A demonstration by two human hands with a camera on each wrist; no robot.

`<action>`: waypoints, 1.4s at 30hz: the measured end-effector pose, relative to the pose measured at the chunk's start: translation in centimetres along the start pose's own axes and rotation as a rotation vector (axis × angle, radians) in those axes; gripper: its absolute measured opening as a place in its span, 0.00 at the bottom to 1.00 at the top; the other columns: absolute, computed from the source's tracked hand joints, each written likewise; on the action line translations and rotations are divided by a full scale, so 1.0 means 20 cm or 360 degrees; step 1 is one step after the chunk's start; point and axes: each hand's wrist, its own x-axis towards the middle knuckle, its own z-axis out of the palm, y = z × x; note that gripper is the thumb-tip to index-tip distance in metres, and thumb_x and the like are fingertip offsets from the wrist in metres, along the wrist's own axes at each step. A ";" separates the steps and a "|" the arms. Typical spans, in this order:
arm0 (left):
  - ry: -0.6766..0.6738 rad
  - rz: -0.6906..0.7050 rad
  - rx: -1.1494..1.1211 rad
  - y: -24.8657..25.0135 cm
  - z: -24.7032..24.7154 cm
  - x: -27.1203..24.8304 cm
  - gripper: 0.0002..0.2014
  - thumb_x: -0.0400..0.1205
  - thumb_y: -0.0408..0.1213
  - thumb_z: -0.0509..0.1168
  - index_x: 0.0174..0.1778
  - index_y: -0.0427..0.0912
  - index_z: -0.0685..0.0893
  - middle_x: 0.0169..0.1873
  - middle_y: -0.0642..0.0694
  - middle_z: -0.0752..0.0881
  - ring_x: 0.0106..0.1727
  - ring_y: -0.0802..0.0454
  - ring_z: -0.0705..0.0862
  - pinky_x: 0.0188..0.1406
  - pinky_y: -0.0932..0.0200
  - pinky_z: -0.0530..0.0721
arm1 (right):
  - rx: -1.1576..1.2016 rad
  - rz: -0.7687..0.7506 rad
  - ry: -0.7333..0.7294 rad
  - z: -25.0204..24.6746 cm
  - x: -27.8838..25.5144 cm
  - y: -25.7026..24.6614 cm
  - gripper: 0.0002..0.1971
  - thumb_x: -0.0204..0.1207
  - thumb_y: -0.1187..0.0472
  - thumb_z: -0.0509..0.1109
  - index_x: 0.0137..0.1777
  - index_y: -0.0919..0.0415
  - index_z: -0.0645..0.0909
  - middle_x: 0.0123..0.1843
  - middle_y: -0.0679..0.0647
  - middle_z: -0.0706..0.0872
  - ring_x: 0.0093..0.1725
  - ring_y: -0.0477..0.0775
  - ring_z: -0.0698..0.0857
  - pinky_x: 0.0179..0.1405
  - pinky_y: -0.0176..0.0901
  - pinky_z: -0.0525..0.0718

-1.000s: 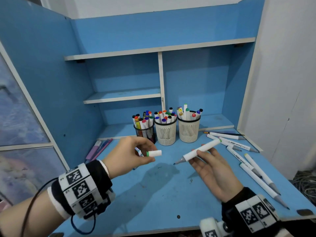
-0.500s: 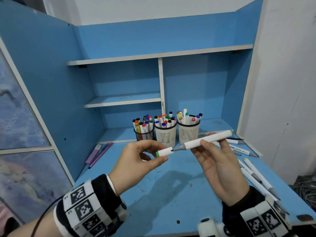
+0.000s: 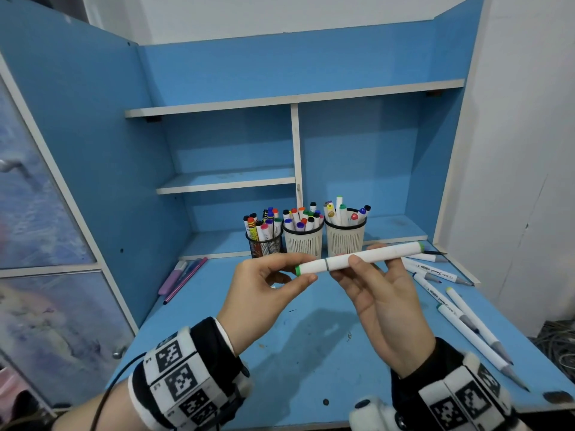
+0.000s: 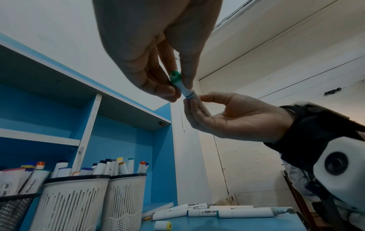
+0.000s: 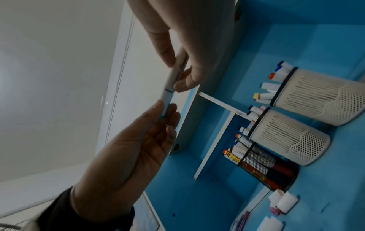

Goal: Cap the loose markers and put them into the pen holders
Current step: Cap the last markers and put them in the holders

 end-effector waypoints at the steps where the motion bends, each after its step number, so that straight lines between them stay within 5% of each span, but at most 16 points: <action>1: 0.0018 -0.0018 -0.0038 0.00 0.01 0.00 0.12 0.71 0.31 0.76 0.46 0.52 0.91 0.34 0.56 0.89 0.34 0.56 0.83 0.38 0.64 0.82 | -0.0002 -0.0006 0.0014 0.00 0.00 0.00 0.19 0.61 0.65 0.73 0.51 0.61 0.73 0.41 0.61 0.83 0.41 0.54 0.88 0.43 0.42 0.87; 6: 0.0040 -0.0012 -0.0021 -0.02 0.02 0.02 0.12 0.72 0.31 0.75 0.47 0.51 0.90 0.37 0.52 0.91 0.37 0.57 0.86 0.41 0.62 0.85 | -0.0010 -0.0049 0.0073 0.02 0.00 0.04 0.24 0.54 0.60 0.76 0.52 0.59 0.74 0.40 0.60 0.84 0.42 0.55 0.89 0.43 0.41 0.87; 10: -0.0028 0.0000 0.0102 -0.03 0.00 0.03 0.13 0.72 0.33 0.76 0.45 0.58 0.89 0.38 0.54 0.91 0.39 0.49 0.87 0.43 0.57 0.88 | 0.0022 -0.0001 0.0069 0.00 0.00 0.06 0.20 0.60 0.63 0.74 0.52 0.59 0.74 0.41 0.60 0.85 0.44 0.56 0.89 0.43 0.41 0.87; 13: -0.0103 -0.0093 0.0189 -0.03 -0.02 0.05 0.12 0.72 0.35 0.76 0.44 0.59 0.89 0.35 0.55 0.90 0.35 0.57 0.84 0.41 0.59 0.85 | -0.0061 0.0045 0.0048 -0.02 0.02 0.04 0.17 0.61 0.63 0.74 0.50 0.62 0.77 0.41 0.60 0.86 0.43 0.54 0.89 0.43 0.41 0.87; 19: -0.0463 -0.0103 0.0432 0.02 -0.05 0.13 0.15 0.73 0.33 0.75 0.48 0.59 0.88 0.40 0.58 0.88 0.43 0.63 0.84 0.47 0.58 0.86 | -0.0269 -0.0121 -0.0003 -0.02 0.07 -0.03 0.21 0.58 0.53 0.75 0.52 0.58 0.84 0.46 0.59 0.87 0.45 0.52 0.85 0.39 0.41 0.86; 23: -0.0416 -0.0075 0.0366 0.11 -0.06 0.22 0.15 0.71 0.33 0.77 0.53 0.49 0.86 0.42 0.50 0.88 0.43 0.53 0.85 0.47 0.53 0.87 | -0.0803 -0.0222 -0.0179 -0.04 0.11 -0.10 0.14 0.66 0.56 0.74 0.53 0.53 0.86 0.41 0.52 0.87 0.42 0.48 0.84 0.39 0.39 0.83; 26: -0.0405 -0.0019 0.0230 0.19 -0.06 0.28 0.18 0.71 0.33 0.76 0.57 0.47 0.85 0.43 0.43 0.88 0.41 0.54 0.85 0.48 0.54 0.85 | -0.1381 -0.0221 -0.0394 -0.09 0.16 -0.14 0.11 0.72 0.64 0.75 0.52 0.51 0.87 0.43 0.56 0.88 0.41 0.49 0.82 0.38 0.37 0.80; 29: -0.0454 0.0021 0.0244 0.26 -0.05 0.34 0.18 0.71 0.35 0.76 0.57 0.48 0.85 0.40 0.45 0.88 0.40 0.51 0.85 0.49 0.55 0.85 | -0.1847 -0.0200 -0.0591 -0.14 0.19 -0.16 0.10 0.73 0.61 0.76 0.52 0.49 0.87 0.44 0.57 0.88 0.43 0.55 0.84 0.42 0.41 0.81; 32: -0.0576 0.0023 0.0334 0.28 -0.03 0.39 0.12 0.72 0.35 0.76 0.51 0.44 0.89 0.39 0.40 0.89 0.38 0.46 0.87 0.48 0.56 0.86 | -0.2095 -0.0168 -0.0632 -0.18 0.20 -0.17 0.10 0.73 0.58 0.75 0.54 0.48 0.86 0.38 0.51 0.85 0.39 0.47 0.81 0.39 0.31 0.76; 36: -0.0680 0.0014 0.0604 0.28 0.02 0.46 0.08 0.73 0.34 0.76 0.46 0.39 0.91 0.35 0.40 0.91 0.34 0.58 0.86 0.43 0.63 0.85 | -0.2242 -0.0155 -0.0637 -0.21 0.20 -0.18 0.11 0.73 0.56 0.75 0.55 0.47 0.84 0.37 0.47 0.83 0.36 0.41 0.79 0.38 0.28 0.75; 39: -0.0659 0.0022 0.0752 0.28 0.04 0.55 0.07 0.73 0.38 0.76 0.44 0.42 0.91 0.33 0.41 0.90 0.32 0.54 0.85 0.38 0.60 0.85 | -0.2342 -0.0115 -0.0629 -0.25 0.23 -0.23 0.15 0.73 0.58 0.75 0.57 0.43 0.80 0.39 0.44 0.84 0.37 0.40 0.79 0.38 0.27 0.75; 42: -0.0555 0.0070 0.0881 0.28 0.06 0.67 0.07 0.73 0.37 0.75 0.45 0.41 0.91 0.28 0.52 0.86 0.26 0.66 0.81 0.29 0.76 0.78 | -0.2625 0.0073 -0.0664 -0.34 0.27 -0.30 0.16 0.73 0.57 0.74 0.58 0.40 0.77 0.45 0.46 0.83 0.39 0.45 0.82 0.40 0.31 0.77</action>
